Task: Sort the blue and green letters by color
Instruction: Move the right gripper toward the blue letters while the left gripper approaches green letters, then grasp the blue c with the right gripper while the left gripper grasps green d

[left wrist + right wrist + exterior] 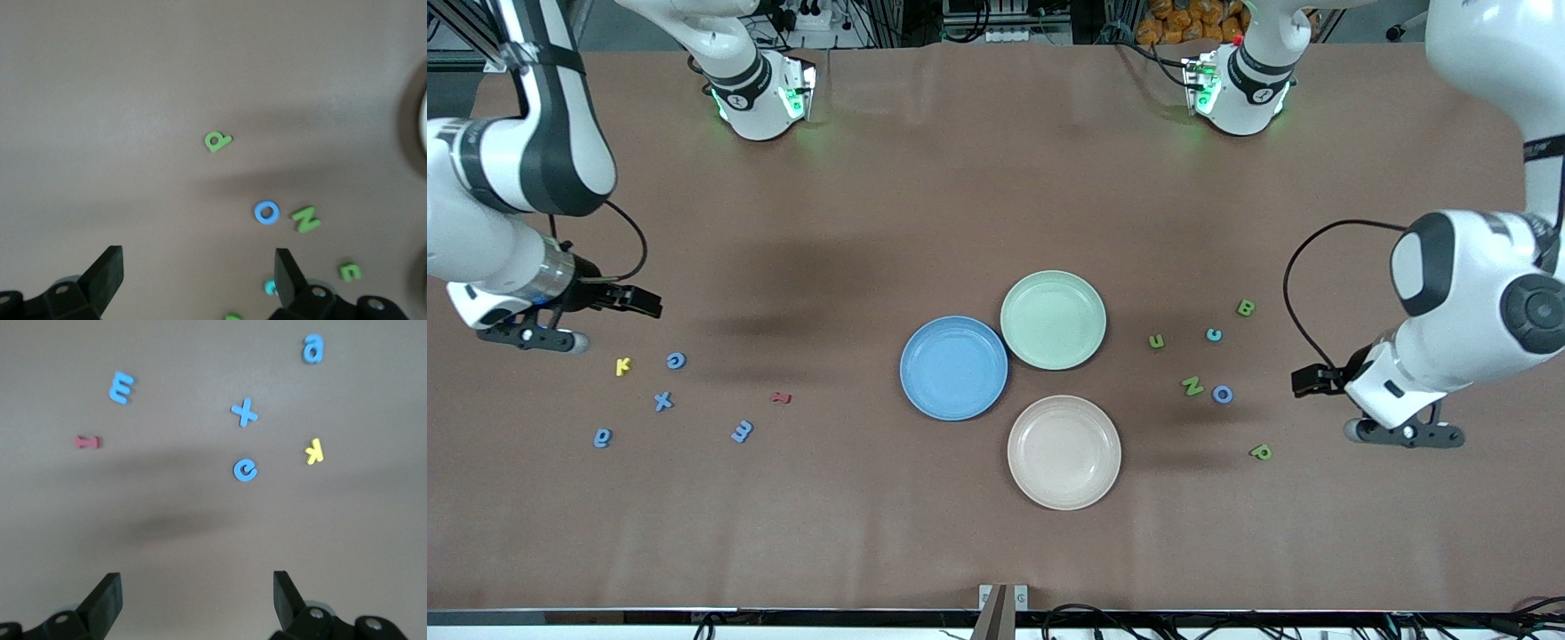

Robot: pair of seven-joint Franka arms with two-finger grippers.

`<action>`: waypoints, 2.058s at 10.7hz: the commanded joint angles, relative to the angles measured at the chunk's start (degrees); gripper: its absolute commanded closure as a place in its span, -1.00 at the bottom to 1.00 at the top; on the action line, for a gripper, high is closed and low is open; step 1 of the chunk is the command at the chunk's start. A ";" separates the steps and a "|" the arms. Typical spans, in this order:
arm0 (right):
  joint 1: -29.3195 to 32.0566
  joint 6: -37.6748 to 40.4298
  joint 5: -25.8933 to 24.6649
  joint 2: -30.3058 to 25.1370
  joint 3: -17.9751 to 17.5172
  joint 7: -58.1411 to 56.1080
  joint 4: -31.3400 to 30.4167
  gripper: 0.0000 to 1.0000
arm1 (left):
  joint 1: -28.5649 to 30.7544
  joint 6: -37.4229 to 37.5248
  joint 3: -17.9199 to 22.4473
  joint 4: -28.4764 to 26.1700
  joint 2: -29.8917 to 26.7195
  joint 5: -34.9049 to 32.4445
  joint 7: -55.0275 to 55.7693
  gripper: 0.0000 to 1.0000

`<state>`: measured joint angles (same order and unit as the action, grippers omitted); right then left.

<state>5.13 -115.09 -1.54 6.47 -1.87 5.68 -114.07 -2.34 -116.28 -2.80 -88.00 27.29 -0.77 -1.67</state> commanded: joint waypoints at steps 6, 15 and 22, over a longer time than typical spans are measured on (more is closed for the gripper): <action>6.46 -26.13 -0.84 11.60 -0.51 -19.80 -11.54 -1.00 | 2.61 -12.48 0.25 5.19 12.42 -0.02 -43.09 -0.98; 7.61 -32.04 -3.91 22.18 -0.51 -22.91 -4.76 -1.00 | 2.17 -16.79 -0.37 7.57 19.19 5.16 -46.67 -0.74; 7.00 -32.12 -3.82 22.97 -0.59 -21.85 -5.28 -1.00 | 1.03 -17.49 -0.28 9.07 21.75 5.16 -46.23 -0.65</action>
<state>11.96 -147.34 -4.50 28.90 -1.99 -16.99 -119.91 -0.46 -133.10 -3.13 -80.70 47.48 2.72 -46.93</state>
